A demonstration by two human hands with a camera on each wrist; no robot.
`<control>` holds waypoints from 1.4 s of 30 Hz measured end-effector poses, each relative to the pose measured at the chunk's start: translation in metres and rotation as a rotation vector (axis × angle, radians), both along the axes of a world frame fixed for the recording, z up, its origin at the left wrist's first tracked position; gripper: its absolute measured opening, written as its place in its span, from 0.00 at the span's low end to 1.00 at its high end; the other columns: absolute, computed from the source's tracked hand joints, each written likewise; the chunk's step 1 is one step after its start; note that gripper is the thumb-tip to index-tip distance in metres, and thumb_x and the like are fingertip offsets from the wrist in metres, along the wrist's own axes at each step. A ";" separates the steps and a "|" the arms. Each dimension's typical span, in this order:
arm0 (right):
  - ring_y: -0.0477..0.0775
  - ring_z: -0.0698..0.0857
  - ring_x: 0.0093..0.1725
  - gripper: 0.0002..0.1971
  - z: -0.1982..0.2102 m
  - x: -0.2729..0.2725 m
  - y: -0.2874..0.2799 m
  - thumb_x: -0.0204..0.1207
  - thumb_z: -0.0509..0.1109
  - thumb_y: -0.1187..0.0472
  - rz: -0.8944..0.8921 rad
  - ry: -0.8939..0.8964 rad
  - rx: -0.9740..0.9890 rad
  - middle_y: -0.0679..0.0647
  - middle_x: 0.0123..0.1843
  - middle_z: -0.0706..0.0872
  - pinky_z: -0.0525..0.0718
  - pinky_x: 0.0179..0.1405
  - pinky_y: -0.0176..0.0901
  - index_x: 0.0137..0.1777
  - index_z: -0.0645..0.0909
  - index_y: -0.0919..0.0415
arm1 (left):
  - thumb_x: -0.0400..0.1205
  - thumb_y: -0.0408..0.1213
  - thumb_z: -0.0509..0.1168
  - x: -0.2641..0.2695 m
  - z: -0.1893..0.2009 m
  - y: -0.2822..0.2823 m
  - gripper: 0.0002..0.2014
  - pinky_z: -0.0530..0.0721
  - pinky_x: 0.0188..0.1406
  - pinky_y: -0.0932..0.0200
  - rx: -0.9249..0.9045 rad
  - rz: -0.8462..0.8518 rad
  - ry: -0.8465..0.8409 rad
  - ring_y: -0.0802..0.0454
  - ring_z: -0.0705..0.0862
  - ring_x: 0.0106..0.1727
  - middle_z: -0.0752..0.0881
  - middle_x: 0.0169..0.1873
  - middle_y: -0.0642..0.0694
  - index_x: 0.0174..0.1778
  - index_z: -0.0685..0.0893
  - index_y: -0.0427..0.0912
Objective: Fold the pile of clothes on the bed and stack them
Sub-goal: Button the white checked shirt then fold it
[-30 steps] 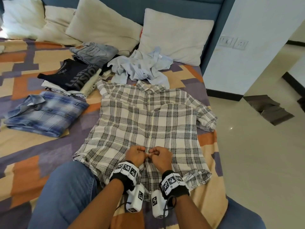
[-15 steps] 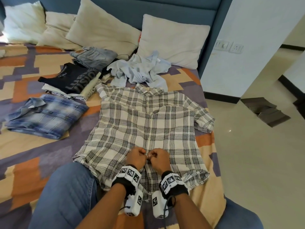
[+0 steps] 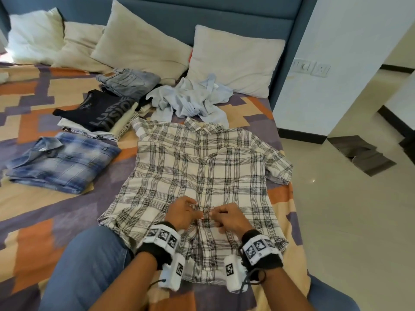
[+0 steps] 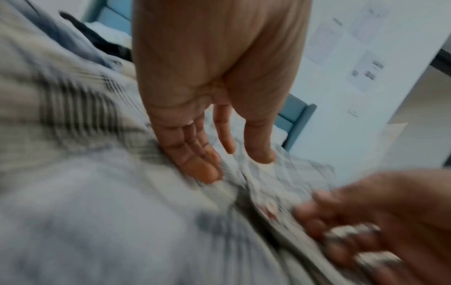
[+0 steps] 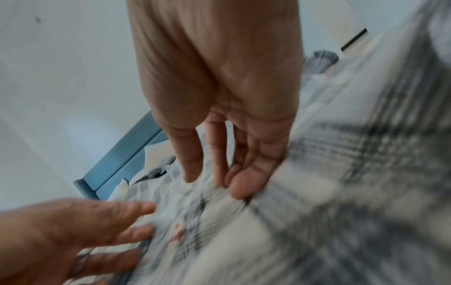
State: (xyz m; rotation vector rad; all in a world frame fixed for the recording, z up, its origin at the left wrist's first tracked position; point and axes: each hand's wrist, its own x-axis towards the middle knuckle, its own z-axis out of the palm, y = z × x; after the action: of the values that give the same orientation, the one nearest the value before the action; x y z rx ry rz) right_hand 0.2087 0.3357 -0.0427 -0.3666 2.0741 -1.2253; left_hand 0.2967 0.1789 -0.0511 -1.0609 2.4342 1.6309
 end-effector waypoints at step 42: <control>0.61 0.65 0.79 0.33 0.067 -0.016 0.044 0.73 0.77 0.44 0.397 0.599 0.507 0.56 0.80 0.68 0.67 0.77 0.59 0.76 0.71 0.49 | 0.79 0.37 0.73 0.003 0.117 -0.021 0.32 0.70 0.76 0.43 -0.253 -0.441 -0.201 0.41 0.65 0.80 0.62 0.82 0.44 0.79 0.70 0.53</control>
State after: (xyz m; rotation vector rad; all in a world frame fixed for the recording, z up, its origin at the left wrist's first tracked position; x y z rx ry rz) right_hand 0.1925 0.3798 0.0242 -0.9288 2.5400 -0.3447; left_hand 0.2994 0.1578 0.0658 -0.6036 2.5422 1.0557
